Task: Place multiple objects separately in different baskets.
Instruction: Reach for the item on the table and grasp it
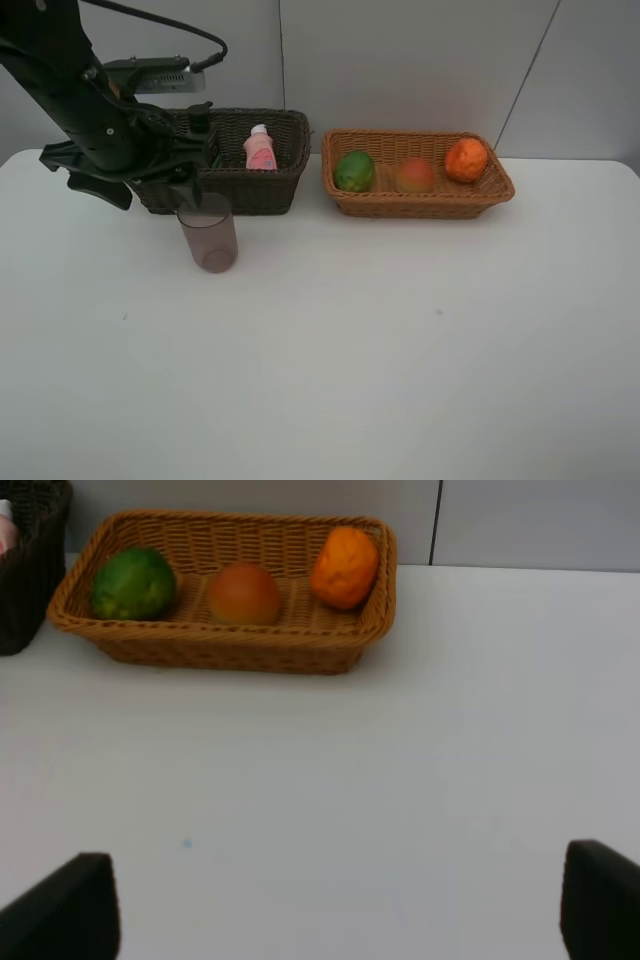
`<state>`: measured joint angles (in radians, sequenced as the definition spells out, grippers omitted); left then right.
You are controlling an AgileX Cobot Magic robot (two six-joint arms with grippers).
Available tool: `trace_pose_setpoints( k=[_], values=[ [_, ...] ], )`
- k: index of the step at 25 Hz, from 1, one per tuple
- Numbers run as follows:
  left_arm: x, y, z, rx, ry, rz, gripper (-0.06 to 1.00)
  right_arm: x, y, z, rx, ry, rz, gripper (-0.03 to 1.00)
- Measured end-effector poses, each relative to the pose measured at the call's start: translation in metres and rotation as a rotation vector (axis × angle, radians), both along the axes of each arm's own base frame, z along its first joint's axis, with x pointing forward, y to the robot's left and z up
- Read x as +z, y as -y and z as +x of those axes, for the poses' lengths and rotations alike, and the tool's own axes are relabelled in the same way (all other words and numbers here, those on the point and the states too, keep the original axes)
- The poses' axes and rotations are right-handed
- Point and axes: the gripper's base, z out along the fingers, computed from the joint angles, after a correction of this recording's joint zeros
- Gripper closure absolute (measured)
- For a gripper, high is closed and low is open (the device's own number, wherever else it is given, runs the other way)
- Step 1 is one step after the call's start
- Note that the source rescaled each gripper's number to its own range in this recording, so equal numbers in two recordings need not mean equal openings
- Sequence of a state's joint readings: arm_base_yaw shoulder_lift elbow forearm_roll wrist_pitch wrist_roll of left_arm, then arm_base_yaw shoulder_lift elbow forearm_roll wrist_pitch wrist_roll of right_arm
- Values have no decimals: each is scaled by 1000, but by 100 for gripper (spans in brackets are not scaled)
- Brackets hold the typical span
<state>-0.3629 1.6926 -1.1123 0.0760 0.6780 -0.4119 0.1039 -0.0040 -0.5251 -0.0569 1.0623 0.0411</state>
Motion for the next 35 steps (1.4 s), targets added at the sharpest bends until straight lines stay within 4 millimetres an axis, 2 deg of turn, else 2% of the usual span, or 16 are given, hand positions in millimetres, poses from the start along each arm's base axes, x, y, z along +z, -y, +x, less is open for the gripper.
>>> trace_pose_setpoints(
  k=[10, 23, 29, 31, 32, 35],
  values=[
    [-31, 0, 18, 86, 4, -28, -6, 0, 0, 0, 0, 0, 0, 3],
    [-66, 4, 27, 109, -36, -24, -6, 0, 0, 0, 0, 0, 0, 3],
    [-73, 5, 29, 108, -39, -23, -5, 0, 0, 0, 0, 0, 0, 3],
    [-73, 5, 29, 109, -36, -25, -1, 0, 0, 0, 0, 0, 0, 3],
    [-73, 4, 29, 110, -36, -25, 6, 0, 0, 0, 0, 0, 0, 3],
    [-73, 4, 29, 110, -36, -25, 42, 0, 0, 0, 0, 0, 0, 3]
  ],
)
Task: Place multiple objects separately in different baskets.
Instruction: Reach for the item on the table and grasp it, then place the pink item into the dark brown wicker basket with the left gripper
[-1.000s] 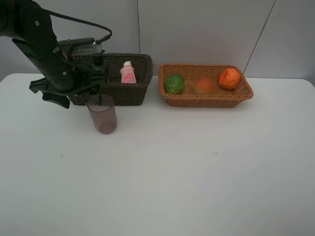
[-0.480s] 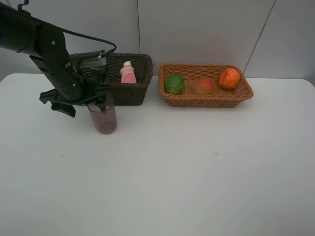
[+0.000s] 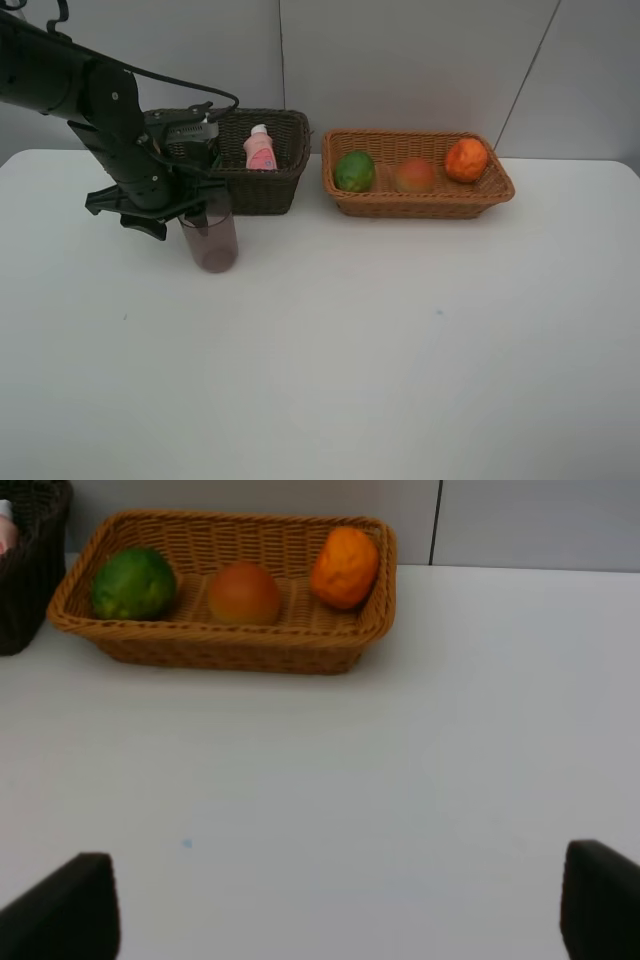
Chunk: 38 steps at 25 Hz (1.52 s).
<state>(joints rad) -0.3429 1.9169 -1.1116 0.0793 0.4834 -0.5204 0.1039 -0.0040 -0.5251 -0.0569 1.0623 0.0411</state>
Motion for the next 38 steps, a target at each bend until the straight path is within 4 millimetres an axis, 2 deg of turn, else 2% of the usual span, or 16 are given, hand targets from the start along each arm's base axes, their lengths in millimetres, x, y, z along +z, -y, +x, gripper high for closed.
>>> trace_pose_setpoints(
  k=[2, 4, 19, 22, 25, 31, 35, 38],
  values=[
    [0, 0, 0, 1, 0, 0, 74, 0, 0, 0, 0, 0, 0, 3],
    [0, 0, 0, 1, 2, -2, 93, 0, 0, 0, 0, 0, 0, 3],
    [0, 0, 0, 3, 4, -4, 94, 0, 0, 0, 0, 0, 0, 3],
    [5, 0, 0, 9, 11, -14, 94, 0, 0, 0, 0, 0, 0, 3],
    [24, 0, -4, 18, 42, -34, 94, 0, 0, 0, 0, 0, 0, 3],
    [80, -6, -19, 8, 149, -70, 94, 0, 0, 0, 0, 0, 0, 3],
    [111, -10, -29, 6, 229, -93, 94, 0, 0, 0, 0, 0, 0, 3],
    [129, -21, -26, 0, 295, -68, 94, 0, 0, 0, 0, 0, 0, 3]
  ],
)
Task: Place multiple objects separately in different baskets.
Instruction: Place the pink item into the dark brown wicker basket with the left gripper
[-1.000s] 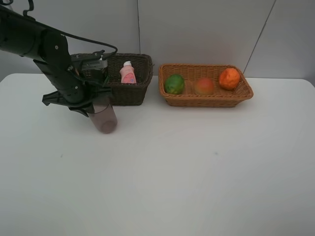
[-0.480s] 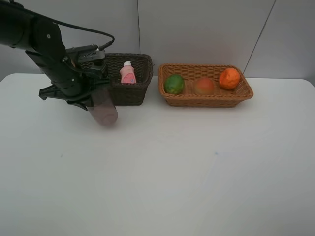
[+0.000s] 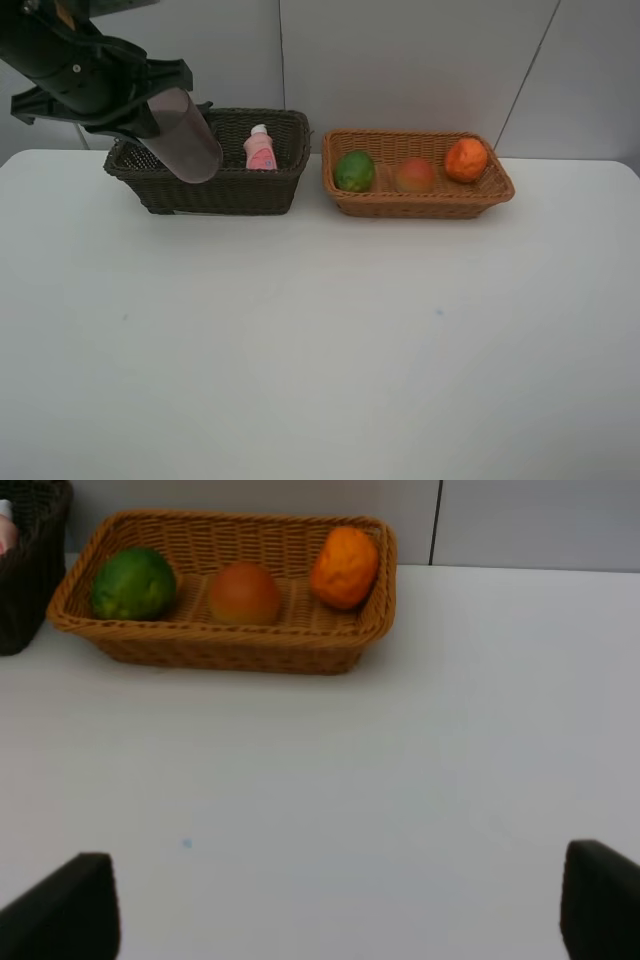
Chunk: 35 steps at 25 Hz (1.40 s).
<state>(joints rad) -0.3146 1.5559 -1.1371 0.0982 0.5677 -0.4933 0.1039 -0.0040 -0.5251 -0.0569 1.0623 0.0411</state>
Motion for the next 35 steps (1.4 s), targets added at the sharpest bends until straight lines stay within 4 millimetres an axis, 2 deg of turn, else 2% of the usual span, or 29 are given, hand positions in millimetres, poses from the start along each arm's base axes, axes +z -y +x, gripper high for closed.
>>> trace_pose_setpoints(
  k=[5, 9, 12, 20, 29, 31, 32, 33, 35],
  values=[
    [21, -30, 19, 33, 125, 101, 94, 0, 0, 0, 0, 0, 0, 3],
    [21, -52, 36, 30, 222, 190, 94, 0, 0, 0, 0, 0, 0, 3],
    [7, -60, 51, 26, 242, 207, 94, 0, 0, 0, 0, 0, 0, 3],
    [-52, -56, 79, -29, 186, 215, 94, 0, 0, 0, 0, 0, 0, 3],
    [-99, -53, 92, -56, 123, 210, 94, 0, 0, 0, 0, 0, 0, 3],
    [-101, -53, 93, -58, 123, 208, 87, 0, 0, 0, 0, 0, 0, 3],
    [-101, -53, 93, -58, 122, 208, 79, 0, 0, 0, 0, 0, 0, 3],
    [-101, -53, 93, -58, 122, 208, 70, 0, 0, 0, 0, 0, 0, 3],
    [-101, -53, 93, -59, 124, 207, 39, 0, 0, 0, 0, 0, 0, 3]
  ],
)
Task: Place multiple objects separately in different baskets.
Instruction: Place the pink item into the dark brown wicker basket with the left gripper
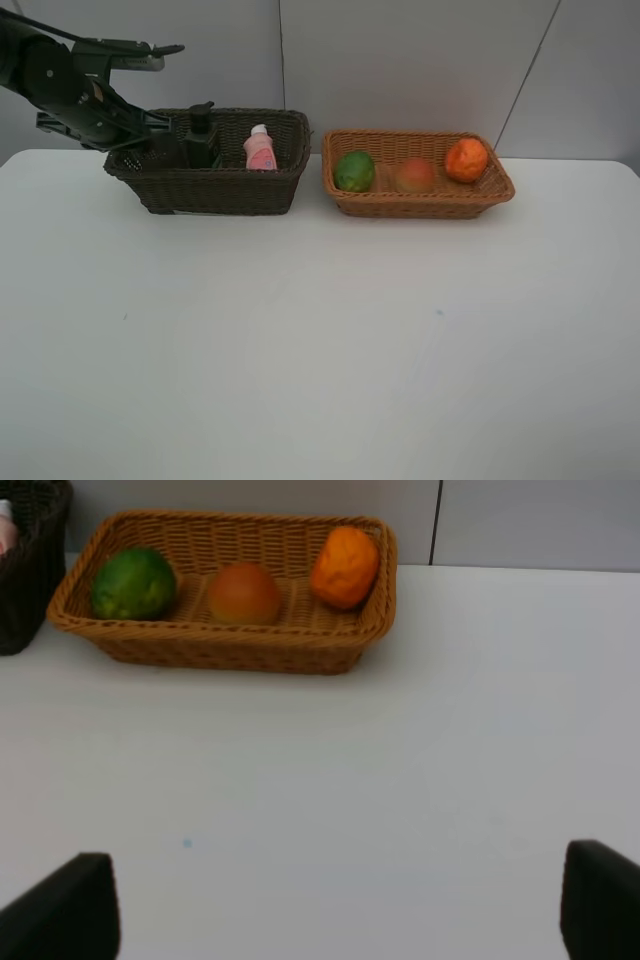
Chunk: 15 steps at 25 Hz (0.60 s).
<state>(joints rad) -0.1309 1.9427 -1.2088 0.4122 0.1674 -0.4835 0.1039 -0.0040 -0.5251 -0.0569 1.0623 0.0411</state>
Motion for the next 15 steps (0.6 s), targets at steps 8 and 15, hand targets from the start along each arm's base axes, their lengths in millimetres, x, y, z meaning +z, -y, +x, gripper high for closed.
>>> trace_pose_setpoints(
  k=[8, 15],
  values=[
    [2, 0, -1, 21, -2, -15, -5, 0, 0, 0, 0, 0, 0, 3],
    [49, -4, -17, 78, 31, -35, -6, 0, 0, 0, 0, 0, 0, 3]
  ],
)
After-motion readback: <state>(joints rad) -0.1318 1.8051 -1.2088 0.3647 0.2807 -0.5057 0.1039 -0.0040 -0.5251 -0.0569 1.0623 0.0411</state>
